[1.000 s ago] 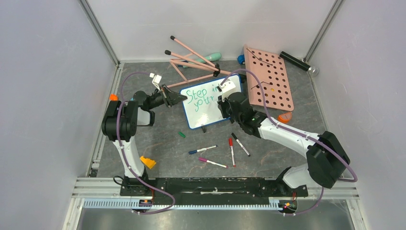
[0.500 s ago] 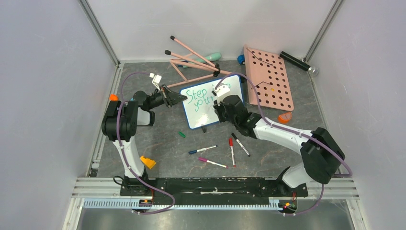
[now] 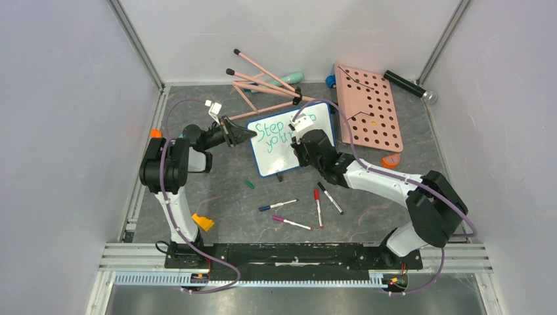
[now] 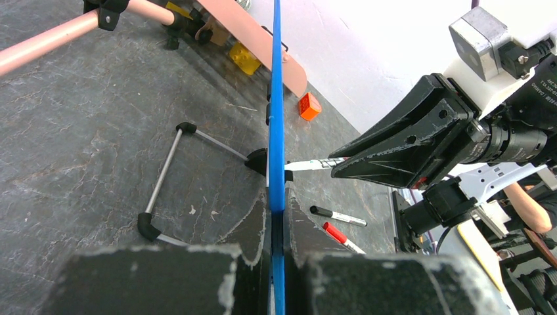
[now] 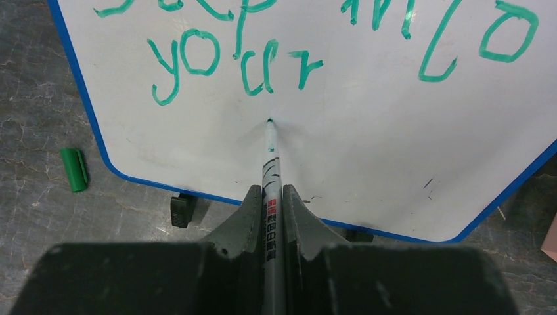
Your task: Write a sentence on the whiteboard
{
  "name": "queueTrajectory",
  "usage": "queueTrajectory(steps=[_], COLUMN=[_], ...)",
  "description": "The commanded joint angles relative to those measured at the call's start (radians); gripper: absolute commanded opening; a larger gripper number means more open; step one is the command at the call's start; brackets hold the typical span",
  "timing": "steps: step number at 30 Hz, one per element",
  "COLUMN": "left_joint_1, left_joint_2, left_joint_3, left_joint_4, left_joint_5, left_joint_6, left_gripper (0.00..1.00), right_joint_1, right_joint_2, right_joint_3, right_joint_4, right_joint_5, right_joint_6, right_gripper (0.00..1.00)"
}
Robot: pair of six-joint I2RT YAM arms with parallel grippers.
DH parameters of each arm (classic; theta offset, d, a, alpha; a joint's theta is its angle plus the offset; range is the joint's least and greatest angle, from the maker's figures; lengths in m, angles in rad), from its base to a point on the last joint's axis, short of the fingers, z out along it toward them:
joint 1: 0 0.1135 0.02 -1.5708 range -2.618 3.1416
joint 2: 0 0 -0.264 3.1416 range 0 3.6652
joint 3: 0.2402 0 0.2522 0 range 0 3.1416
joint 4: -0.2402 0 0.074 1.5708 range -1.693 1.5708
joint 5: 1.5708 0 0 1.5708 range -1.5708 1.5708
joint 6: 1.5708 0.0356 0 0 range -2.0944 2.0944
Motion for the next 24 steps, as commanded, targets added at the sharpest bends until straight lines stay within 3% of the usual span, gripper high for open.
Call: queueTrajectory(steps=[1,16,24], left_joint_1=[0.012,0.011,0.011], left_joint_2=[-0.011,-0.008,-0.008], left_joint_3=[0.005,0.009,0.009], left_joint_4=[0.074,0.074,0.074], left_joint_5=[-0.002,0.000,0.001], left_joint_6=[0.052,0.049,0.049], left_gripper=[0.02,0.02,0.02], right_joint_1=[0.004,0.011,0.011], right_joint_2=[0.016,-0.026,-0.045], right_joint_3=[0.041,-0.101,-0.054], right_joint_4=[0.014,0.041,0.025], right_joint_5=[0.042,0.008,-0.012], right_joint_6=[0.010,0.060,0.053], right_gripper=[0.00,0.00,0.00])
